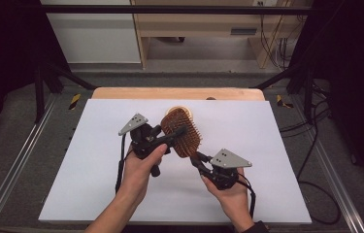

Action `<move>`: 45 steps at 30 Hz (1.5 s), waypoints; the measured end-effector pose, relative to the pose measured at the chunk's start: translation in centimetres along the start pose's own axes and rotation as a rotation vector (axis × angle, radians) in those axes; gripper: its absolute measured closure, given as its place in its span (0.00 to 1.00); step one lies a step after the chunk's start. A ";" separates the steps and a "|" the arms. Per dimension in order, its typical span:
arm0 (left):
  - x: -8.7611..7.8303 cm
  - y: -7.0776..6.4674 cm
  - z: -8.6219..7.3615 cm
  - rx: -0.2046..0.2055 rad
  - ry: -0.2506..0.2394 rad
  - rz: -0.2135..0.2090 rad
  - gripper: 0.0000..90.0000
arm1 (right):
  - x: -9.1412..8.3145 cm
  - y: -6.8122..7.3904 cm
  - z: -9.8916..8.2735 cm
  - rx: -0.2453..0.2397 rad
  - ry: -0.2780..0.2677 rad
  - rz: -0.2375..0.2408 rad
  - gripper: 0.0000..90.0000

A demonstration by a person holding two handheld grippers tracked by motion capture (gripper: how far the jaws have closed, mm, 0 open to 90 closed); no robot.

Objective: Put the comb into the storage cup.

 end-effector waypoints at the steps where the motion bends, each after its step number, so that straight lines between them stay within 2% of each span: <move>1: 0.0 0.0 0.0 -0.005 -0.002 0.003 0.45 | 0.0 0.0 -0.1 0.002 0.002 -0.003 0.81; 3: 0.0 0.0 -0.1 -0.028 -0.023 -0.006 0.48 | 0.1 0.1 -0.1 0.000 0.001 -0.005 0.81; 14: 0.0 -0.3 -0.3 -0.040 -0.012 -0.008 0.56 | 0.3 -0.2 -0.6 0.005 0.018 0.005 0.81; 26: 0.2 -0.9 -0.2 -0.012 -0.005 -0.027 0.57 | 0.5 -0.2 -0.8 0.032 0.019 0.029 0.80; 30: 0.3 -0.8 -0.2 -0.014 -0.011 -0.039 0.57 | 0.6 -0.3 -1.0 0.053 0.024 0.061 0.78; 33: 0.3 -0.6 -0.1 -0.011 -0.011 -0.032 0.57 | 0.6 -0.3 -1.0 0.051 0.027 0.057 0.74; 39: 0.1 -0.4 0.7 0.051 -0.015 -0.002 0.57 | 0.8 -0.2 -1.5 0.061 0.056 0.069 0.67; 42: -0.2 0.1 1.2 0.046 -0.029 0.017 0.57 | 1.0 -0.2 -1.7 0.073 0.073 0.076 0.57; 45: -0.6 0.4 2.0 0.062 -0.040 0.036 0.57 | 0.8 -0.2 -1.7 0.064 0.084 0.069 0.47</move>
Point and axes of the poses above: each handheld gripper's, and its own axes: x roughly forward along the jaws, z roughly out of its top, y roughly to its left, the point moved 4 cm from there along x, roughly forward along the jaws, and after that the axes turned 7 degrees about -y, right-handed, at the moved point
